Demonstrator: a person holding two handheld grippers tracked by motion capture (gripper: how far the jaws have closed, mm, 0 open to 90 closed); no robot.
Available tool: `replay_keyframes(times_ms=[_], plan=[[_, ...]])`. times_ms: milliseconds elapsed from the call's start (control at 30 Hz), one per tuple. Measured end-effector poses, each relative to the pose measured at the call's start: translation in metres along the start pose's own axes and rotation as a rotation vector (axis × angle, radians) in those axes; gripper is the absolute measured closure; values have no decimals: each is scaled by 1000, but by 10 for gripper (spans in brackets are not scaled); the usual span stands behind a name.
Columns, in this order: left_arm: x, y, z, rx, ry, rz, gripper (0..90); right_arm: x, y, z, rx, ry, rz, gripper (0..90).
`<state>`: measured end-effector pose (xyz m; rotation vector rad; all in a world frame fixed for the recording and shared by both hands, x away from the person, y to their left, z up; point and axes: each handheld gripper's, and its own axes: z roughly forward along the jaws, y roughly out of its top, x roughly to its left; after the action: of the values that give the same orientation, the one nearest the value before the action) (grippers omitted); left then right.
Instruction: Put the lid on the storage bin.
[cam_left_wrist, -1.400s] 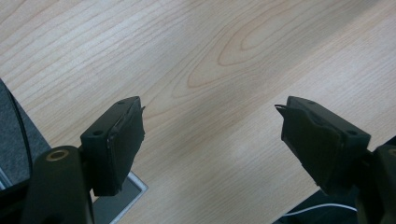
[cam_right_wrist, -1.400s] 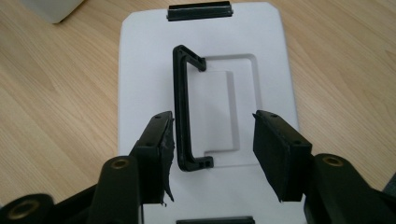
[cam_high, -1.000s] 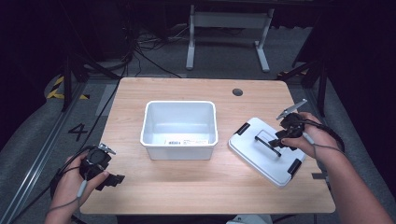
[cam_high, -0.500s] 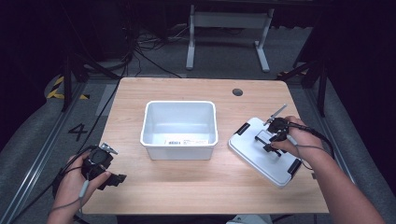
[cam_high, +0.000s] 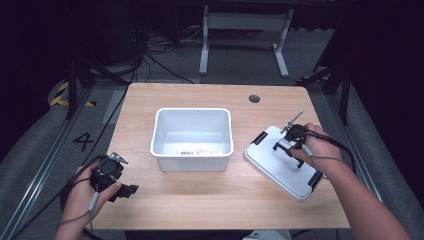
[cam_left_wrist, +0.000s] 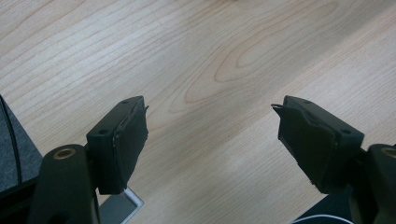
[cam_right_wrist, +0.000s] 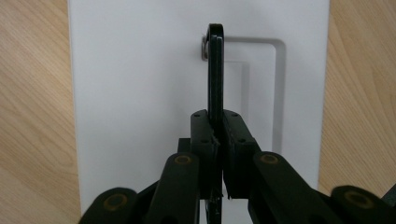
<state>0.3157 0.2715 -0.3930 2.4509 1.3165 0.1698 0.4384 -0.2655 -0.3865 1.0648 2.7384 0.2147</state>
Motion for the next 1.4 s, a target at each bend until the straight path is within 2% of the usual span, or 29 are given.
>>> replay_keyframes(times_ms=[200, 233, 400, 467, 567, 700, 800, 867, 933, 1000, 1067, 1100, 1167, 1200, 1300, 1400], plan=[[0, 0, 0, -1, -2, -7, 244, -4, -1, -8, -20, 1, -17, 851], [1, -1, 0, 0, -4, -5, 244, -7, -1, -17, -43, 6, -14, 852], [2, -1, 0, -5, -12, -8, 242, -10, -1, -32, -71, 0, -18, 851], [2, -2, -1, -4, -9, -9, 241, -11, 1, -46, -91, -12, -26, 851], [2, -2, 0, -3, -9, -8, 241, -11, 3, -57, -105, -14, -30, 851], [1, -1, 0, -2, -19, 2, 241, -11, 6, -70, -113, -22, -34, 851], [1, 0, -2, -22, -58, 6, 240, -12, 8, -77, -114, -25, -39, 851], [1, 0, -2, -19, -56, 11, 240, -12, 9, -82, -116, -29, -42, 851], [1, 2, 1, -15, -40, -3, 238, -12, 10, -85, -121, -28, -43, 851], [1, 4, 5, -6, 0, -22, 237, -11, 12, -95, -127, -46, -50, 851], [0, 6, 6, -8, 1, -20, 237, -11, 13, -99, -131, -51, -51, 851], [0, 8, 5, -16, 3, -17, 237, -10, 16, -109, -142, -56, -55, 851], [0, 8, 4, -25, 1, -15, 237, -9, 17, -113, -144, -58, -57, 851], [1, 8, 3, -35, -2, -15, 235, -8, 21, -123, -158, -60, -67, 851], [3, 6, 1, -50, -8, -15, 234, -6, 25, -134, -180, -51, -81, 851], [6, 4, -1, -70, -19, -34, 234, -3, 30, -141, -196, -47, -95, 851]])
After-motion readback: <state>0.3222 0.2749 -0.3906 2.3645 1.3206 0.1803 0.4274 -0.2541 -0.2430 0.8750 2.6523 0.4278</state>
